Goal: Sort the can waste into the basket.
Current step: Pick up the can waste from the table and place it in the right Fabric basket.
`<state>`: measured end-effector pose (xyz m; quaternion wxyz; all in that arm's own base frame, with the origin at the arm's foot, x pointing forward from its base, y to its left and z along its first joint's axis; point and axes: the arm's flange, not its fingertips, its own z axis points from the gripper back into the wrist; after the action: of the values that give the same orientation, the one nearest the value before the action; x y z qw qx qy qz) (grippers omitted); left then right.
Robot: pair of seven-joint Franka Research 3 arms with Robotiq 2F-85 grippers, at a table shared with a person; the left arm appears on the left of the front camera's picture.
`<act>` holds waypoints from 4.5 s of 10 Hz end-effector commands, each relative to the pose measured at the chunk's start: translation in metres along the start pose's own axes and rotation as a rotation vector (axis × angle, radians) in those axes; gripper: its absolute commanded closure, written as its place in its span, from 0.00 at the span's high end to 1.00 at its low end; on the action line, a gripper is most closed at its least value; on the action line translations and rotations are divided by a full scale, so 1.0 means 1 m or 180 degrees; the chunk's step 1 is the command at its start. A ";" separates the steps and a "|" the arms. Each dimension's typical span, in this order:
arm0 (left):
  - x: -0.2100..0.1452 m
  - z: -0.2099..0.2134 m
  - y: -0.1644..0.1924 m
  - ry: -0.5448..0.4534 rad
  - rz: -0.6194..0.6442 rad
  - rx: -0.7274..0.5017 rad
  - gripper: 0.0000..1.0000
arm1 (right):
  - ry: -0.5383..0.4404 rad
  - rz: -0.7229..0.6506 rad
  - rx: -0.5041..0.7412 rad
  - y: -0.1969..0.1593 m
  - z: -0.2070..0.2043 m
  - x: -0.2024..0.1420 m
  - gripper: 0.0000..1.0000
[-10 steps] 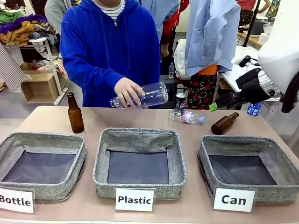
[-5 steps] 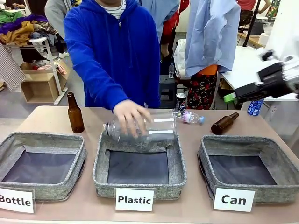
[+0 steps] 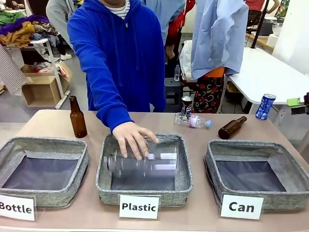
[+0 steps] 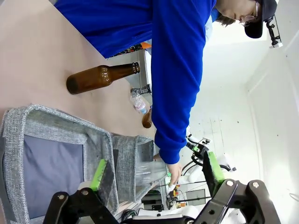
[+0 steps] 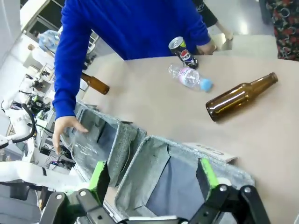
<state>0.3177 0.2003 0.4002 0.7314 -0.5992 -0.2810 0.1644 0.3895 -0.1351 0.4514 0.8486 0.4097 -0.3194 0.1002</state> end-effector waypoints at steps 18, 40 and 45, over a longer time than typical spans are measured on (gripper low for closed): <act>-0.001 0.001 0.000 0.0019 -0.0079 -0.0039 1.00 | 0.0127 0.1728 -0.0865 -0.049 -0.388 0.083 1.00; -0.001 0.001 0.000 0.0019 -0.0079 -0.0039 1.00 | -0.0544 0.1544 -0.0697 -0.041 -0.392 0.081 0.00; -0.001 0.001 0.000 0.0019 -0.0079 -0.0039 1.00 | 0.0187 0.1941 -0.0403 0.071 -0.262 0.098 0.00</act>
<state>0.3178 0.2003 0.4005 0.7315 -0.5993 -0.2812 0.1635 0.5781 0.1165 0.4058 0.7962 0.2113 -0.4782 0.3046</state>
